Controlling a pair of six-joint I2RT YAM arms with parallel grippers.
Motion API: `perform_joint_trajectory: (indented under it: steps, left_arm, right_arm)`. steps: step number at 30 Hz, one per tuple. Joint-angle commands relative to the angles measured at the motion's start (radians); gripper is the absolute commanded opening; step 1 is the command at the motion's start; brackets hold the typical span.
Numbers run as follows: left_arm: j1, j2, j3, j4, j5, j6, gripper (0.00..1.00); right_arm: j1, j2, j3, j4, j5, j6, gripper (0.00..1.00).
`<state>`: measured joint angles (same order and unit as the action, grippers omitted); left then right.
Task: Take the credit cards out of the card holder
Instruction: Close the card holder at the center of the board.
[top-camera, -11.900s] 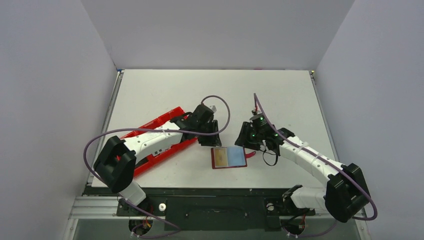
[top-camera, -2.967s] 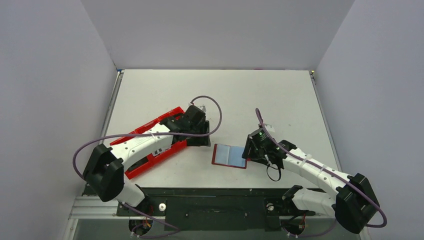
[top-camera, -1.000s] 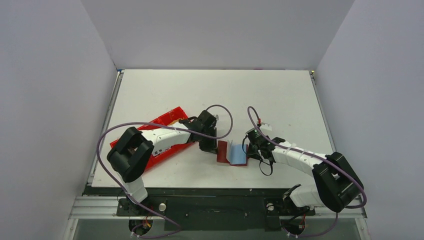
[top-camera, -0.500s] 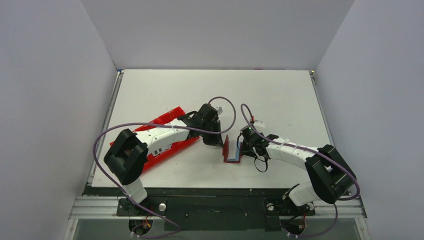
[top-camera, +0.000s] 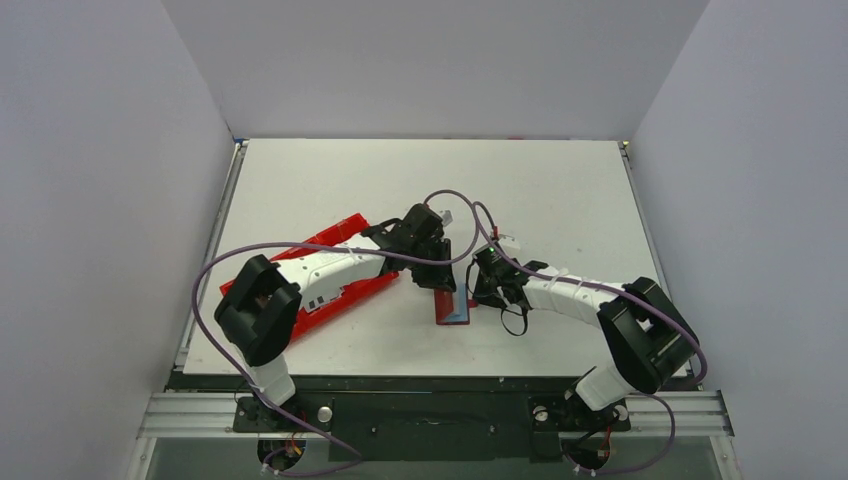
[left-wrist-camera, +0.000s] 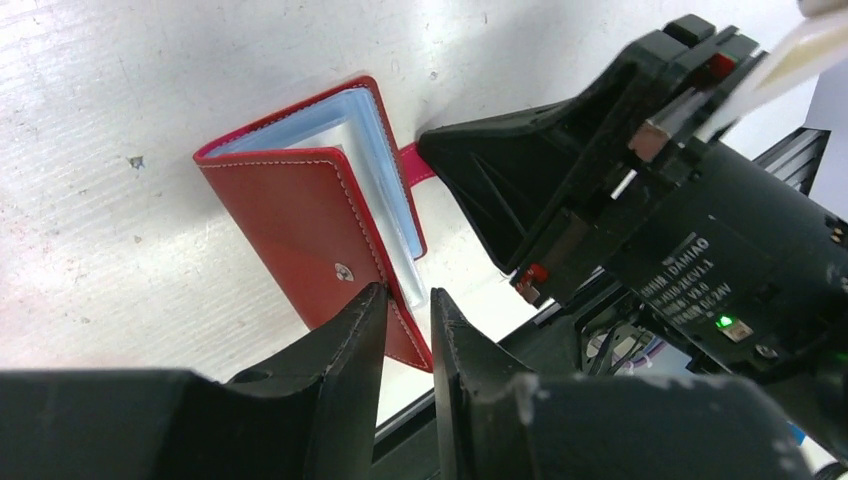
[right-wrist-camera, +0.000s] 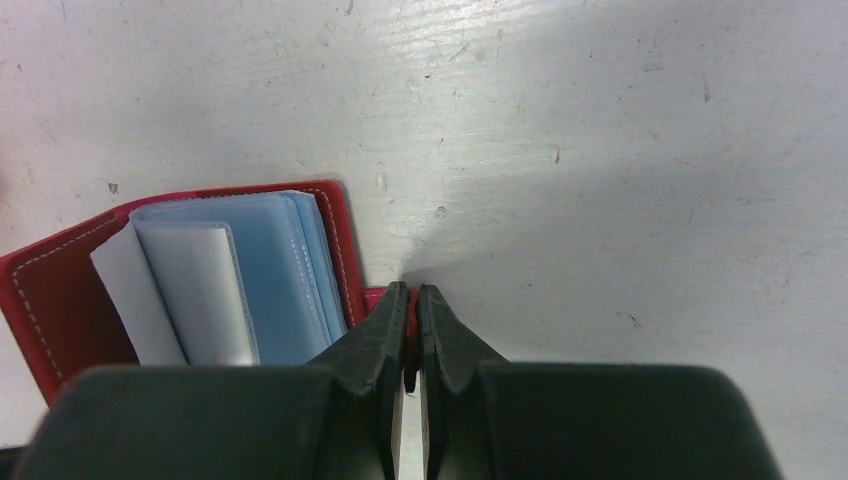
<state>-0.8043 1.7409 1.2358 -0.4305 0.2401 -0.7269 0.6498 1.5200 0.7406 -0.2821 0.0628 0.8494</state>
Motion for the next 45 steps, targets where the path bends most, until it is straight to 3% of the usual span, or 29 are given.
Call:
perform_joint_trajectory:
  steps: [1, 4, 9, 13, 24, 28, 32, 36, 45]
  left_arm:
    - [-0.004, 0.043, 0.043, 0.027, 0.007, 0.01, 0.23]
    - [-0.003, 0.069, 0.041, 0.053, 0.014, 0.004, 0.26]
    - [-0.003, 0.119, 0.044, 0.086, 0.014, -0.004, 0.3]
    - [-0.003, 0.166, 0.056, 0.107, 0.021, -0.015, 0.3]
    - [-0.003, 0.217, 0.07, 0.097, -0.016, -0.036, 0.4]
    - [-0.004, 0.185, 0.078, 0.085, -0.029, -0.026, 0.4]
    - [-0.003, 0.141, 0.113, 0.05, -0.037, -0.003, 0.41]
    - [0.0, 0.089, 0.154, -0.009, -0.063, 0.017, 0.42]
    - [0.052, -0.067, 0.231, -0.134, -0.142, 0.068, 0.54]
  right_arm:
    - [0.005, 0.011, 0.03, -0.017, 0.012, -0.014, 0.0]
    - [0.005, -0.008, 0.035, -0.029, 0.01, -0.015, 0.01]
    - [-0.002, -0.06, 0.048, -0.063, 0.013, -0.014, 0.23]
    - [-0.013, -0.124, 0.061, -0.096, 0.021, -0.011, 0.32]
    - [-0.042, -0.242, 0.1, -0.163, 0.025, -0.018, 0.35]
    - [-0.051, -0.269, 0.113, -0.177, 0.021, -0.019, 0.38]
    - [-0.064, -0.303, 0.124, -0.182, 0.02, -0.018, 0.51]
    - [-0.081, -0.341, 0.132, -0.184, 0.017, -0.015, 0.58]
    - [-0.123, -0.424, 0.169, -0.19, 0.005, -0.023, 0.63]
